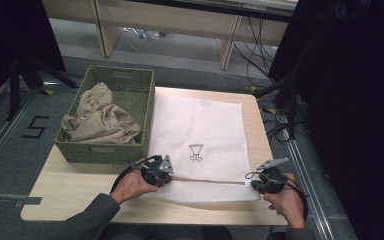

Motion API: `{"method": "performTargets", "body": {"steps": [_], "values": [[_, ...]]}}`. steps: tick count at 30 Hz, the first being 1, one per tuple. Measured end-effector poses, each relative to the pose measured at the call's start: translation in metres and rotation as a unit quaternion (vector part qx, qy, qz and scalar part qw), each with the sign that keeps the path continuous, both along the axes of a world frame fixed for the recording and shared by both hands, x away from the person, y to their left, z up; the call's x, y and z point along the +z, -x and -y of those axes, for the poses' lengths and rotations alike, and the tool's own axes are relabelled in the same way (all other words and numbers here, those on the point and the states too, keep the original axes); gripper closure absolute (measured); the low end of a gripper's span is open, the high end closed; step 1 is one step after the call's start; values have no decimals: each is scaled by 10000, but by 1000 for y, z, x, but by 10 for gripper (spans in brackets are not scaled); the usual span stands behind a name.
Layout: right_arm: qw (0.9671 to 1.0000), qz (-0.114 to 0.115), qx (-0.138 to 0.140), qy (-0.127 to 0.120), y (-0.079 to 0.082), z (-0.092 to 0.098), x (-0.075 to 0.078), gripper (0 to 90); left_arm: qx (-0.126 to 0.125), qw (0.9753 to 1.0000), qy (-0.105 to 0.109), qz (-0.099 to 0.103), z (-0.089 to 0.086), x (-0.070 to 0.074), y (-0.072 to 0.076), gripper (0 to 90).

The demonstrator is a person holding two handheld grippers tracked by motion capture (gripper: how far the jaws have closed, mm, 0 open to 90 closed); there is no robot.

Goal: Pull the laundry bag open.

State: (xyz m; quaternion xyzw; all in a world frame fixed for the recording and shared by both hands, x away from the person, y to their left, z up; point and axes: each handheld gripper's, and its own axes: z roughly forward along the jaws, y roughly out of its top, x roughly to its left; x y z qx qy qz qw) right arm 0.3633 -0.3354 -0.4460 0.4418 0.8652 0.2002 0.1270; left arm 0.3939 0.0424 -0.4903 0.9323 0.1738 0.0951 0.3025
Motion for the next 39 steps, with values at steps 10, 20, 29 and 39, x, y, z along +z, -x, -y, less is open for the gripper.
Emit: {"method": "performTargets", "body": {"steps": [10, 20, 29, 39], "values": [[10000, 27, 75, -2, -1, -3, 1, 891, -133, 9996, -197, 137, 12, -2, -1, 860], [9999, -36, 8, 123, -2, 0, -2, 891, -18, 9999, -148, -31, 7, 1, -1, 867], [9998, -13, 31, 208, -1, -4, 0, 892, 182, 9996, -6, -201, -5, 0, 0, 868], [9998, 44, 125, 142, -2, -5, 0, 876, 334, 9988, 194, -311, 1, 6, -1, 867]]}}
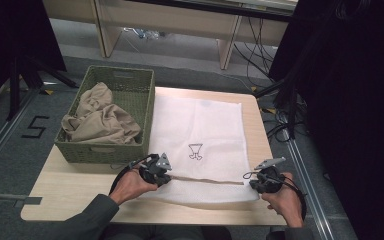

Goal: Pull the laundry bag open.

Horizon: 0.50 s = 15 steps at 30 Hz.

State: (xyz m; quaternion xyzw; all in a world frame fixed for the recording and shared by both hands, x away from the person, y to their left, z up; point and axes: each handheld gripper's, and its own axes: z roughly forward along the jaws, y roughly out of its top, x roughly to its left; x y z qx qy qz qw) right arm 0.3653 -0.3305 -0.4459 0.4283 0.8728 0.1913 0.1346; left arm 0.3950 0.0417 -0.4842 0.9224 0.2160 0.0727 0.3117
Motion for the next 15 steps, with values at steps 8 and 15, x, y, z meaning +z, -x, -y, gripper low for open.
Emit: {"method": "performTargets", "body": {"steps": [8, 15], "values": [[9993, 114, 306, -184, 0, -11, 1, 850, -3, 9999, 58, -85, 1, 2, 0, 867], [9943, 252, 933, -459, -1, -43, 2, 820, 5, 9999, 69, -117, 1, 3, -1, 867]]}}
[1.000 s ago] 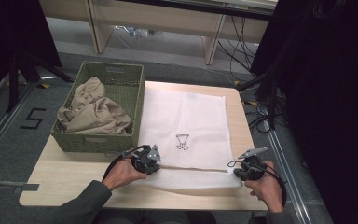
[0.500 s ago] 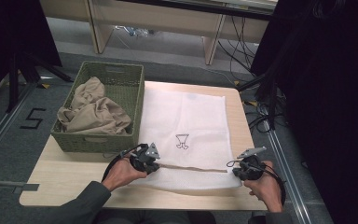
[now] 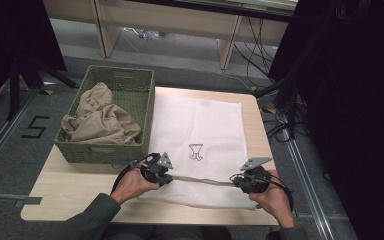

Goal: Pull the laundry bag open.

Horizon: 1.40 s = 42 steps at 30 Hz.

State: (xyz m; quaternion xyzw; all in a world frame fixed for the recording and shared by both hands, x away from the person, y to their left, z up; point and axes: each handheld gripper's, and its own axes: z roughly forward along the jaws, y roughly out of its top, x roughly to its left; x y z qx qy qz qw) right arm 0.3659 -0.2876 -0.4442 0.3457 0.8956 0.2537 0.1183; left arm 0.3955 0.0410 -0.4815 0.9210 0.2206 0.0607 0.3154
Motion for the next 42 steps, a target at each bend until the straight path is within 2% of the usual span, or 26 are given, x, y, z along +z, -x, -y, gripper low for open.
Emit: {"method": "performTargets", "body": {"steps": [1, 2, 3, 4, 5, 6, 7, 9, 14, 17, 20, 22, 24, 28, 31, 35, 37, 40, 42], "values": [[9997, 14, 223, -32, -2, -7, -2, 814, 12, 10000, 24, -7, 0, 0, 0, 867], [9998, -100, 172, -89, -1, -16, -4, 812, 6, 10000, 21, -21, -1, 0, -1, 867], [9990, -42, 439, -83, -5, -20, -6, 808, -1, 10000, 18, -25, -1, 1, 0, 867], [9983, -86, 572, -82, -7, -29, -9, 799, -9, 10000, 23, -32, -1, 1, 0, 867], [9983, -168, 547, -134, -7, -37, -10, 794, -14, 10000, 32, -36, -1, 1, 0, 867], [9968, -87, 787, -91, -10, -42, -12, 789, -22, 10000, 42, -49, -1, 1, 0, 867], [9964, -139, 826, -101, -11, -48, -14, 782, -25, 10000, 47, -51, -1, 1, -1, 867], [9936, -44, 1127, -74, -15, -57, -18, 768, -29, 10000, 61, -47, -1, 1, 0, 866], [9890, -29, 1481, 2, -23, -80, -24, 720, -61, 9999, 91, -53, -2, 2, -1, 866], [9872, 34, 1592, 27, -27, -88, -25, 697, -76, 9999, 105, -50, -2, 2, -1, 867], [9840, 7, 1782, 37, -28, -96, -27, 692, -59, 9999, 145, -65, -2, 2, -1, 867], [9836, -71, 1800, 54, -27, -101, -29, 693, -67, 9998, 141, -76, -2, 2, -1, 867], [9817, -54, 1898, 170, -28, -105, -31, 716, -102, 9999, 97, -65, -2, 3, -1, 867], [9794, -160, 2002, 204, -30, -108, -33, 822, -121, 9998, 97, -86, -2, 4, -2, 867], [9763, -187, 2131, 325, -31, -109, -35, 879, -134, 9998, 127, -111, 0, 4, -2, 867], [9731, -203, 2259, 416, -30, -111, -36, 898, -147, 9997, 120, -121, 0, 3, -2, 867], [9729, -204, 2257, 447, -29, -111, -36, 900, -146, 9997, 123, -124, 0, 3, -3, 867], [9753, -205, 2149, 466, -29, -111, -34, 900, -193, 9997, 67, -133, -1, 3, -3, 867], [9752, -197, 2145, 507, -28, -112, -33, 900, -178, 9997, 81, -158, 0, 2, -3, 867]]}}
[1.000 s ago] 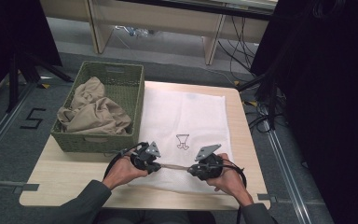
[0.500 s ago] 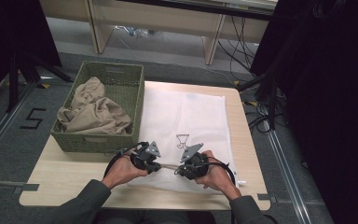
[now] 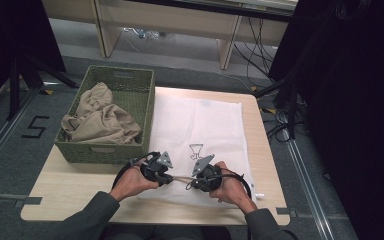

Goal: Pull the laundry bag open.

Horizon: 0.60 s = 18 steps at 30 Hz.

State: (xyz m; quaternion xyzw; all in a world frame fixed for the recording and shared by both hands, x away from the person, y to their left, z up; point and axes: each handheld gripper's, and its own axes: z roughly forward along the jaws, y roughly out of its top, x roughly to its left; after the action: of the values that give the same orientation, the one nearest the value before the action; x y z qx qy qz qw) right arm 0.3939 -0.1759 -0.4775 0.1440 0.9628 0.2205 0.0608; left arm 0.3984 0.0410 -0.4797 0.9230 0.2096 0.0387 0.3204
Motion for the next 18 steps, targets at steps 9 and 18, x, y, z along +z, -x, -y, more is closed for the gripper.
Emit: {"method": "performTargets", "body": {"steps": [9, 18], "values": [[9998, -29, -153, 126, 3, -1, 3, 900, 117, 9999, -65, -106, -1, -2, -1, 867], [9999, 82, -74, 100, 5, -3, 4, 899, 305, 9984, 258, -399, -4, 3, -4, 866]]}}
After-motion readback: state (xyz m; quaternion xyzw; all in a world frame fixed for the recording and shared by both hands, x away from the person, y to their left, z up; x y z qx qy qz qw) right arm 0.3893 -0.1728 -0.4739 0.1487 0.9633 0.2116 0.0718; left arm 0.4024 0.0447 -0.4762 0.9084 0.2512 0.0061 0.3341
